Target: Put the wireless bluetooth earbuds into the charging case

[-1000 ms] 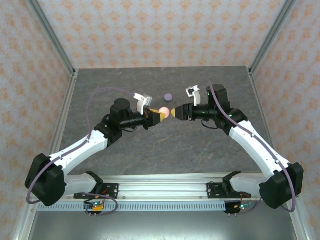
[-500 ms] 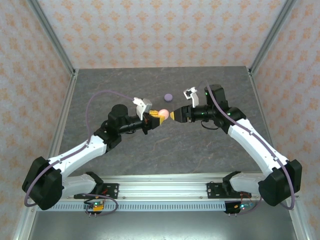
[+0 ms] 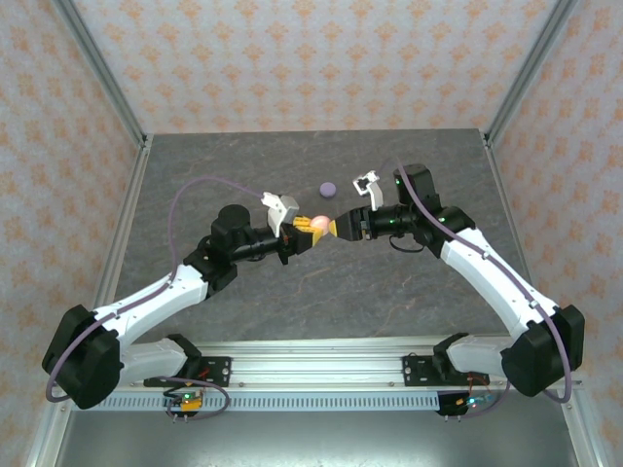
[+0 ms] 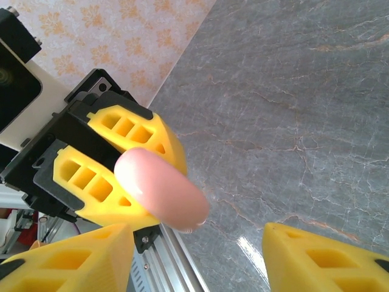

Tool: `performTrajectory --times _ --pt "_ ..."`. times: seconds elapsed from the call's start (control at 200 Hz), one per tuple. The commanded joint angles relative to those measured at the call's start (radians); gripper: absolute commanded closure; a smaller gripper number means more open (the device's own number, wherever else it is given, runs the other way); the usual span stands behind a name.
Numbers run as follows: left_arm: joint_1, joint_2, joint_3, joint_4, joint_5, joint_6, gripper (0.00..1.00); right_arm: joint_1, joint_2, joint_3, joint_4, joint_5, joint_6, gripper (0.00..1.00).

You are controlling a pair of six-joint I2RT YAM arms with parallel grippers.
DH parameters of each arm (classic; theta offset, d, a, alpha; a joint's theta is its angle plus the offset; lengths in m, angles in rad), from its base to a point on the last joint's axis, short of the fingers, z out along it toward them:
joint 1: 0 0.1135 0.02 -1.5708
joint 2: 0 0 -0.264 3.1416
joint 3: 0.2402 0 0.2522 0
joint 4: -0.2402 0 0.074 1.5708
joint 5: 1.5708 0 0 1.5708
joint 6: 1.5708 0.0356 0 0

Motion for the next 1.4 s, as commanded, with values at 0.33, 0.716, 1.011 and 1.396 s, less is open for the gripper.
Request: performTrajectory --times 0.33,0.716,1.011,1.396 --pt "-0.026 -0.039 0.015 0.026 0.06 0.052 0.86 0.006 0.012 0.048 -0.015 0.052 -0.011 0.41" --pt "-0.031 -0.073 0.012 0.013 0.07 0.068 0.86 0.006 0.031 0.059 -0.027 0.134 0.008 0.41" --pt "-0.037 -0.078 0.008 -0.085 -0.011 0.118 0.85 0.007 0.003 0.052 -0.012 0.343 0.066 0.4" --pt "-0.038 -0.116 -0.035 -0.094 -0.105 0.083 0.85 -0.026 0.212 0.146 -0.162 0.661 0.102 0.46"
